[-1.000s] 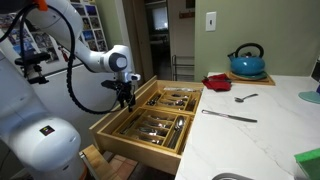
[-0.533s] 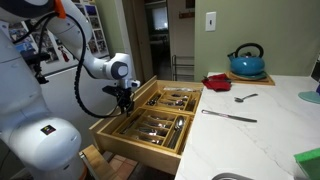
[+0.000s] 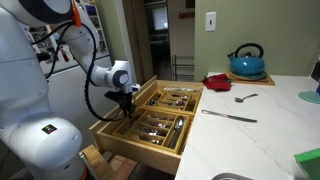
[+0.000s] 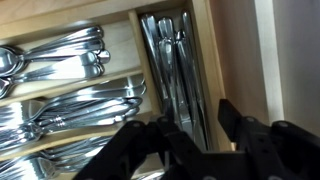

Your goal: Pick up one bread knife from the open drawer and put it on the kitchen counter

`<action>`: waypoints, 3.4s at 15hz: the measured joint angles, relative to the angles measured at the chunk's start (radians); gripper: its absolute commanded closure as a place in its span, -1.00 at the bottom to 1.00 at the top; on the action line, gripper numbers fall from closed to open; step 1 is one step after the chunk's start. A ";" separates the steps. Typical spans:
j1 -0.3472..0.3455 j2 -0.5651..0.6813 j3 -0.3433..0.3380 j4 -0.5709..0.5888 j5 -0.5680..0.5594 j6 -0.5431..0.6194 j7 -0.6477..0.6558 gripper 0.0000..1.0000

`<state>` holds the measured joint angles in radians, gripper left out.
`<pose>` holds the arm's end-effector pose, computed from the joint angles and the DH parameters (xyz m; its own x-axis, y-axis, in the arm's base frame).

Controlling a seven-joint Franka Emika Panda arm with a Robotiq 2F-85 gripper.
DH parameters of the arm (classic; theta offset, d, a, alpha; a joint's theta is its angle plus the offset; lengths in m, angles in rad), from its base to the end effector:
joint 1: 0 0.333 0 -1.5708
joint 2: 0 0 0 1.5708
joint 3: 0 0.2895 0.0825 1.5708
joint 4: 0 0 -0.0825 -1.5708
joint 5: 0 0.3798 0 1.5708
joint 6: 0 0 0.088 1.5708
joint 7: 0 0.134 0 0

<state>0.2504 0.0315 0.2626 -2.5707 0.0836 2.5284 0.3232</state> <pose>0.3787 0.2150 0.1966 0.9889 0.1202 -0.0871 0.1184 -0.9927 -0.0248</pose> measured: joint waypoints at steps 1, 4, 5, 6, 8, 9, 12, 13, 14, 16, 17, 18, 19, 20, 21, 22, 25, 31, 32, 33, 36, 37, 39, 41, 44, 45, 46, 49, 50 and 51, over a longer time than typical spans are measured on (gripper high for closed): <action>0.001 0.012 0.000 -0.001 -0.006 0.024 -0.004 0.06; 0.001 0.050 0.000 -0.003 -0.019 0.086 -0.017 0.03; 0.001 0.062 -0.002 -0.003 -0.033 0.102 -0.016 0.08; 0.001 0.074 -0.006 -0.003 -0.052 0.116 -0.015 0.12; 0.000 0.094 -0.016 -0.003 -0.087 0.129 -0.010 0.23; 0.000 0.103 -0.021 -0.003 -0.103 0.134 -0.009 0.22; 0.001 0.124 -0.035 -0.003 -0.135 0.153 -0.008 0.25; 0.001 0.124 -0.035 -0.003 -0.139 0.154 -0.008 0.27; 0.002 0.124 -0.035 -0.003 -0.143 0.155 -0.008 0.26; 0.004 0.125 -0.036 -0.003 -0.147 0.158 -0.008 0.28; 0.005 0.125 -0.036 -0.002 -0.147 0.159 -0.010 0.29; 0.006 0.126 -0.036 -0.001 -0.148 0.160 -0.010 0.28; 0.007 0.130 -0.036 0.002 -0.149 0.160 -0.010 0.31; 0.009 0.135 -0.036 0.005 -0.150 0.161 -0.010 0.34; 0.010 0.140 -0.036 0.008 -0.150 0.161 -0.011 0.42; 0.012 0.147 -0.036 0.011 -0.151 0.161 -0.011 0.39; 0.015 0.168 -0.038 0.023 -0.152 0.161 -0.012 0.49; 0.022 0.206 -0.063 0.045 -0.171 0.161 -0.012 0.56; 0.022 0.211 -0.066 0.049 -0.174 0.161 -0.012 0.54; 0.023 0.216 -0.068 0.053 -0.176 0.161 -0.012 0.53; 0.029 0.227 -0.070 0.066 -0.181 0.161 -0.012 0.55; 0.030 0.231 -0.071 0.071 -0.183 0.161 -0.012 0.56; 0.033 0.239 -0.071 0.080 -0.184 0.161 -0.013 0.56; 0.037 0.247 -0.072 0.088 -0.184 0.161 -0.013 0.59; 0.040 0.251 -0.075 0.092 -0.184 0.161 -0.013 0.63; 0.042 0.251 -0.077 0.092 -0.185 0.161 -0.013 0.61; 0.044 0.251 -0.080 0.093 -0.185 0.160 -0.013 0.61; 0.051 0.252 -0.085 0.096 -0.188 0.155 -0.013 0.59; 0.052 0.253 -0.086 0.099 -0.191 0.149 -0.013 0.60; 0.054 0.255 -0.087 0.105 -0.196 0.138 -0.013 0.58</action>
<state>0.3049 0.2865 0.1761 -2.4659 -0.1128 2.6662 0.3104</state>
